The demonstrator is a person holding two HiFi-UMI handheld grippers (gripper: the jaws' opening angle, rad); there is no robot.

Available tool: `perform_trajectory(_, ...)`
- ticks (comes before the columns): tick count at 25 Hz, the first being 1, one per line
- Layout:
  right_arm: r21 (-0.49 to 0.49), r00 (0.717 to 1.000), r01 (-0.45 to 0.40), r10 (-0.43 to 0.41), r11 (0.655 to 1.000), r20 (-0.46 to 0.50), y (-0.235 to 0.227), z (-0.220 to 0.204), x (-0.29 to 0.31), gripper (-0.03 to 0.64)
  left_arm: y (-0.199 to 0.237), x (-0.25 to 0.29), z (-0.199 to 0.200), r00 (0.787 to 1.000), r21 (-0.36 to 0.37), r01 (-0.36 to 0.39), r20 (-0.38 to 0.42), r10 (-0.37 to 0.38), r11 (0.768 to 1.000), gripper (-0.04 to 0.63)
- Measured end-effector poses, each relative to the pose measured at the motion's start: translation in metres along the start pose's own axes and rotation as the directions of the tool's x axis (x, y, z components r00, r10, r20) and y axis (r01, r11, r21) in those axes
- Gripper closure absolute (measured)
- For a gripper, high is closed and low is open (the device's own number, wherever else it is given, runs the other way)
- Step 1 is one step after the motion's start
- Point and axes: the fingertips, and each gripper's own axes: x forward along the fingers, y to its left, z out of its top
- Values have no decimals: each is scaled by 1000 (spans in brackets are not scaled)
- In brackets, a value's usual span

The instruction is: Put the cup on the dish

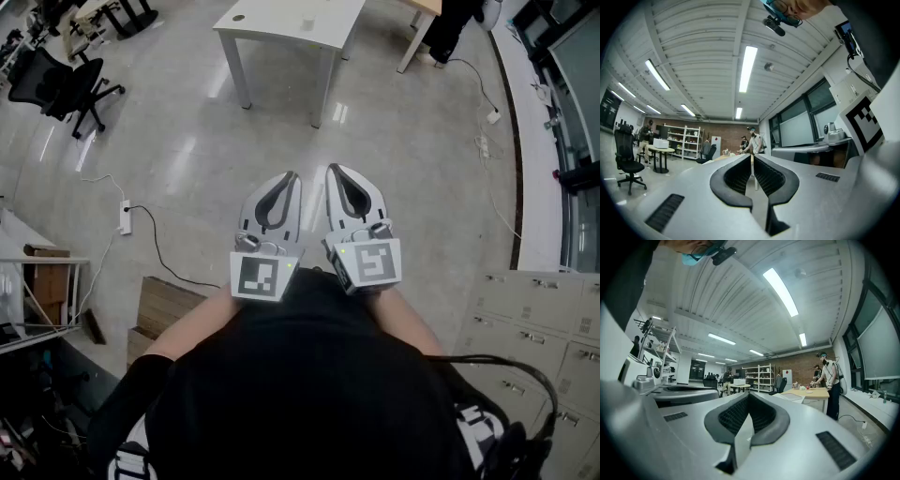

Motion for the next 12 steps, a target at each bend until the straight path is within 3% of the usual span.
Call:
perform_trajectory(4, -34, 999, -26, 27, 999, 41, 4, 3, 1, 604, -6, -6, 3, 999, 10, 20, 32, -20, 1000, 588)
perform_trajectory(12, -42, 1000, 22, -22, 999, 2, 4, -1, 2, 604, 2, -5, 0, 999, -5, 17, 33, -16, 1000, 588)
